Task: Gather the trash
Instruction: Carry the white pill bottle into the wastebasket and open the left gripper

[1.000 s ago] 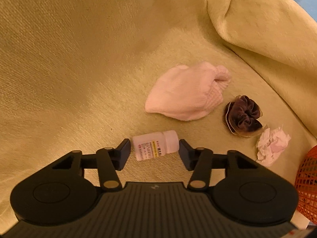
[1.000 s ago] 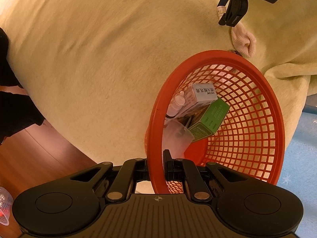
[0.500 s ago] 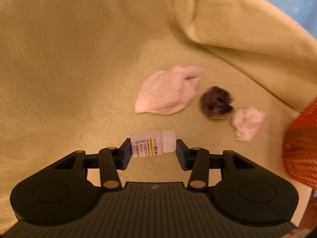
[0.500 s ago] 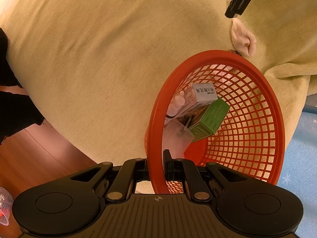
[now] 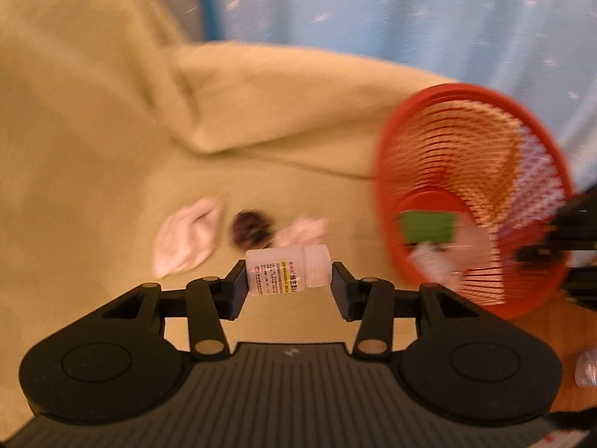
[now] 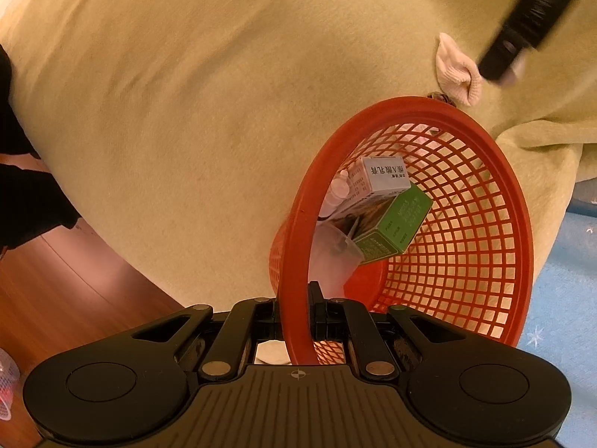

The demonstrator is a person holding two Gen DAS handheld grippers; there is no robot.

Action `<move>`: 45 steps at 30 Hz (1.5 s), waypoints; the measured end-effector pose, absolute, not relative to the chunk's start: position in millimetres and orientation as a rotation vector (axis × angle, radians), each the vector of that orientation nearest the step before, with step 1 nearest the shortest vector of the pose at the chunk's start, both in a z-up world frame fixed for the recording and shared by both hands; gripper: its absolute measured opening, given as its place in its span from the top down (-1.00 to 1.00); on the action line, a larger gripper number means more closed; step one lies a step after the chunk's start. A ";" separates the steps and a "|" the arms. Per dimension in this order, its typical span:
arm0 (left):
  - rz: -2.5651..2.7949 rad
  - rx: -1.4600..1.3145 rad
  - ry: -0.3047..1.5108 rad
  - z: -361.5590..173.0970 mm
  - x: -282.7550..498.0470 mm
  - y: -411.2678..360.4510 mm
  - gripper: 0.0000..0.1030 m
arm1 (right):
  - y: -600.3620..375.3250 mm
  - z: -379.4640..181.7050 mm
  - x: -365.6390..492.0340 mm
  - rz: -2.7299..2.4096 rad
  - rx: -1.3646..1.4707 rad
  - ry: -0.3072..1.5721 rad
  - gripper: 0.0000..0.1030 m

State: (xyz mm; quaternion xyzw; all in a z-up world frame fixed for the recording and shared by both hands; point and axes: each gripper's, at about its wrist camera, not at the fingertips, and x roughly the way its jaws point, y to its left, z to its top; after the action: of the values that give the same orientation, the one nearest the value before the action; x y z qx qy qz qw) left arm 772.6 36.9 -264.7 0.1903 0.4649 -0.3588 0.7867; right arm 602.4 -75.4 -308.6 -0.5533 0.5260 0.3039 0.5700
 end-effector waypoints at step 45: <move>-0.986 0.465 0.885 -232.1 753.8 -26.5 -0.19 | -77.5 -310.1 602.1 0.710 -1.286 1.223 0.91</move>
State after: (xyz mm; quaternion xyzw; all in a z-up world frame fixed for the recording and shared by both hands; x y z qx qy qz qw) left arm 753.8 -26.5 -232.1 0.2140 0.4070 -0.4534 0.7636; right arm 602.1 -77.5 -310.1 -0.5494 0.5225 0.3035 0.5771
